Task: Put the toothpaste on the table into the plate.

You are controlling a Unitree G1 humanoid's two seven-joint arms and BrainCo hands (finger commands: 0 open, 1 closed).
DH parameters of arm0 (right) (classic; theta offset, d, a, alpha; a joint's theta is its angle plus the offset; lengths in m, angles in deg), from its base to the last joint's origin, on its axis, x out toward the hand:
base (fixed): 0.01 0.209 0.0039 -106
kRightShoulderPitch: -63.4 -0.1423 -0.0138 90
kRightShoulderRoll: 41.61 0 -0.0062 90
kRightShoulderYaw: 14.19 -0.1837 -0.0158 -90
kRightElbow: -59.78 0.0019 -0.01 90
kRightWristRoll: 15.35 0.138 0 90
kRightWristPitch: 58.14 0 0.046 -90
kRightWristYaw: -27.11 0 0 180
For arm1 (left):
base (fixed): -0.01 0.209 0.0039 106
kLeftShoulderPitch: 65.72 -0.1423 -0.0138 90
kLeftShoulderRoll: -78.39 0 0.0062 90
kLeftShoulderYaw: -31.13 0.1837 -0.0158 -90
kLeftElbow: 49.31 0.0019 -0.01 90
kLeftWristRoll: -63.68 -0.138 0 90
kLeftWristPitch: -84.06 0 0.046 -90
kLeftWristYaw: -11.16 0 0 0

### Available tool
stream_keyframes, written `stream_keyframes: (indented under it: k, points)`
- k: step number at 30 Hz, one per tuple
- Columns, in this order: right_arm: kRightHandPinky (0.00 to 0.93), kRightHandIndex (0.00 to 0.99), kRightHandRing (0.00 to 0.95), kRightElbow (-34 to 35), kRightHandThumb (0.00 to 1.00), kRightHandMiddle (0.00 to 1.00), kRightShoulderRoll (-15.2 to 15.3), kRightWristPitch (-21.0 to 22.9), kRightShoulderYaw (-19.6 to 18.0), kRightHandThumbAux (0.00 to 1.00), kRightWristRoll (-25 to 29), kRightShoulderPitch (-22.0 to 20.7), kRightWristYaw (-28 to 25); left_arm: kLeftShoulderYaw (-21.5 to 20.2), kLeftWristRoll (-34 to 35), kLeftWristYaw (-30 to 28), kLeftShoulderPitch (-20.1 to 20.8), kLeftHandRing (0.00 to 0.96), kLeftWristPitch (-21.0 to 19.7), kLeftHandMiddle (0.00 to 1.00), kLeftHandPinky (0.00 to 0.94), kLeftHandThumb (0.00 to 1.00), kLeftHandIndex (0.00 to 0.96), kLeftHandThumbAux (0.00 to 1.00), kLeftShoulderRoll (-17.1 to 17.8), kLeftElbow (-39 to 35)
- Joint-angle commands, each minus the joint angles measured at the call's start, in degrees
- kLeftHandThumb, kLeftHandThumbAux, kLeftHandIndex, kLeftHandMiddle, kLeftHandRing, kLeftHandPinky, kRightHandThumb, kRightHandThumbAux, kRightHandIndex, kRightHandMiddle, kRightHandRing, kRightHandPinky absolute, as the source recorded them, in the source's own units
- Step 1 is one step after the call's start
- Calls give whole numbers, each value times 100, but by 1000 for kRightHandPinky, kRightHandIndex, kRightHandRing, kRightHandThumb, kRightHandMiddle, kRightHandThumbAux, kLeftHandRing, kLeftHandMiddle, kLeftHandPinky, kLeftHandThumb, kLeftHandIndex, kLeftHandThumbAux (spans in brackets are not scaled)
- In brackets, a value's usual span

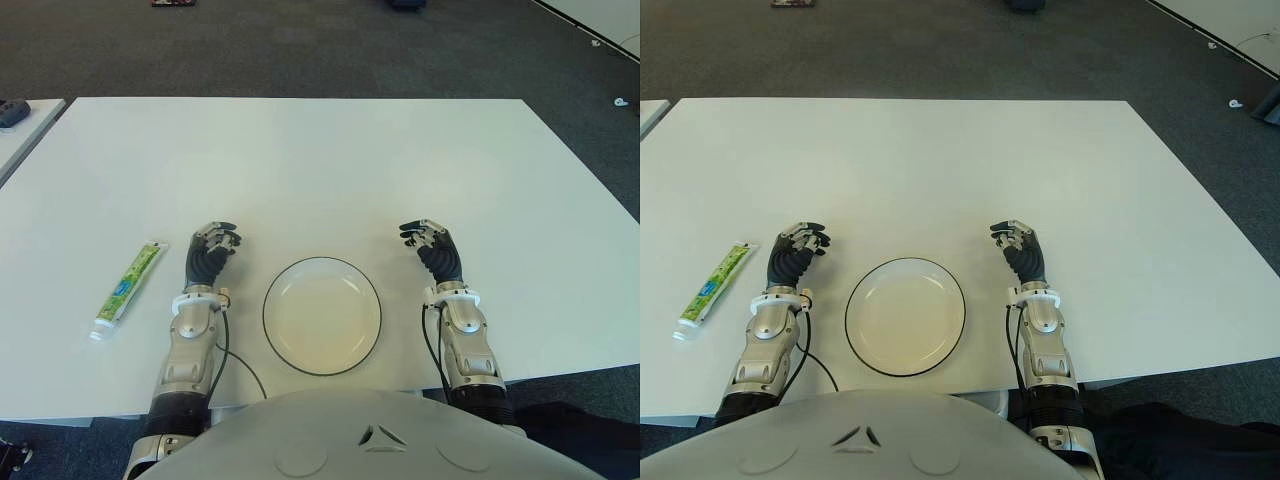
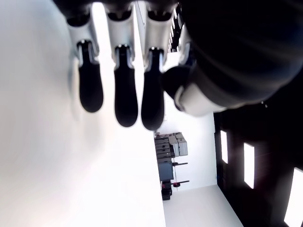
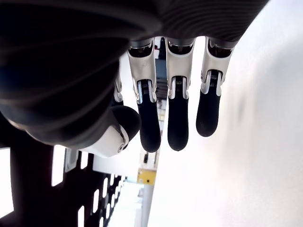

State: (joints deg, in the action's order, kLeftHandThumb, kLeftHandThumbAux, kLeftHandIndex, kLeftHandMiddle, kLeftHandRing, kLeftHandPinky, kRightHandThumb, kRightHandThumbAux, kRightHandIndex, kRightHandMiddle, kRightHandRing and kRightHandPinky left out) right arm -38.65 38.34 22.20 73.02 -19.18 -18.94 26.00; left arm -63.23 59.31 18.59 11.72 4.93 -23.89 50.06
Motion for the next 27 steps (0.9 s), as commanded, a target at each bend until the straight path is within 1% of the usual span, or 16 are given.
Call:
stream_keyframes:
  k: [1, 3, 7, 9, 10, 11, 12, 15, 16, 18, 19, 20, 22, 25, 26, 27]
  points:
    - [386, 424, 382, -19, 691, 406, 2, 44, 2, 727, 38, -1, -18, -59, -313, 220, -92, 511, 457, 518, 489, 702, 429, 717, 127, -167]
    - [391, 423, 384, -39, 691, 408, -4, 37, 10, 727, 20, -8, -2, -84, -744, 413, -154, 510, 541, 514, 500, 704, 429, 716, 306, -453]
    - [402, 422, 388, -35, 691, 410, -16, 41, 30, 728, -15, -14, 20, -51, -1497, 627, -382, 492, 195, 501, 489, 707, 429, 712, 413, -1265]
    - [404, 421, 390, -20, 690, 411, -18, 51, 41, 728, -34, -14, 29, -38, -1979, 865, -402, 460, 102, 479, 449, 710, 427, 707, 525, -1268]
    - [404, 421, 391, -12, 690, 411, -23, 52, 48, 728, -40, -13, 34, -65, -2267, 979, -404, 454, -43, 474, 440, 710, 426, 706, 612, -1290]
    - [405, 421, 392, -5, 690, 412, -27, 54, 54, 728, -44, -12, 39, -85, -2469, 1056, -406, 430, -154, 455, 406, 711, 424, 703, 670, -1318]
    - [405, 421, 393, 5, 690, 412, -32, 53, 59, 728, -39, -10, 35, -106, -2760, 1165, -426, 414, -447, 442, 385, 712, 423, 700, 660, -1425]
    - [386, 422, 388, 20, 691, 411, -43, 50, 69, 727, -23, -4, 25, -94, -3268, 1353, -458, 314, -1001, 326, 337, 681, 318, 560, 580, -1637]
    - [385, 422, 388, 24, 691, 411, -46, 51, 68, 727, -8, -5, 16, -66, -3522, 1442, -452, 294, -1240, 304, 322, 678, 300, 542, 552, -1703]
    - [383, 423, 384, 28, 692, 409, -49, 53, 64, 727, 15, -8, 1, -35, -3936, 1560, -430, 210, -1649, 215, 253, 673, 231, 484, 564, -1800]
    - [382, 423, 382, 27, 692, 407, -49, 53, 62, 727, 21, -9, -3, -30, -4072, 1585, -417, 163, -1789, 171, 204, 667, 192, 460, 590, -1824]
    - [382, 423, 382, 23, 693, 406, -50, 52, 59, 727, 29, -10, -8, -49, -4202, 1589, -402, 147, -1920, 155, 186, 664, 178, 452, 660, -1832]
    - [378, 424, 379, 17, 693, 403, -50, 53, 54, 727, 41, -11, -18, -115, -4403, 1579, -384, 65, -2133, 77, 88, 640, 98, 406, 828, -1786]
    - [373, 424, 375, 3, 693, 399, -49, 55, 47, 727, 50, -10, -28, -216, -4600, 1553, -375, 21, -2368, 25, 28, 611, 32, 348, 1054, -1653]
    - [373, 424, 375, 2, 693, 399, -50, 55, 47, 727, 50, -10, -29, -215, -4616, 1551, -375, 17, -2410, 20, 23, 607, 25, 340, 1080, -1641]
    - [372, 424, 374, -1, 693, 398, -49, 58, 45, 727, 48, -11, -29, -200, -4735, 1505, -378, 10, -2565, 12, 14, 602, 16, 329, 1120, -1652]
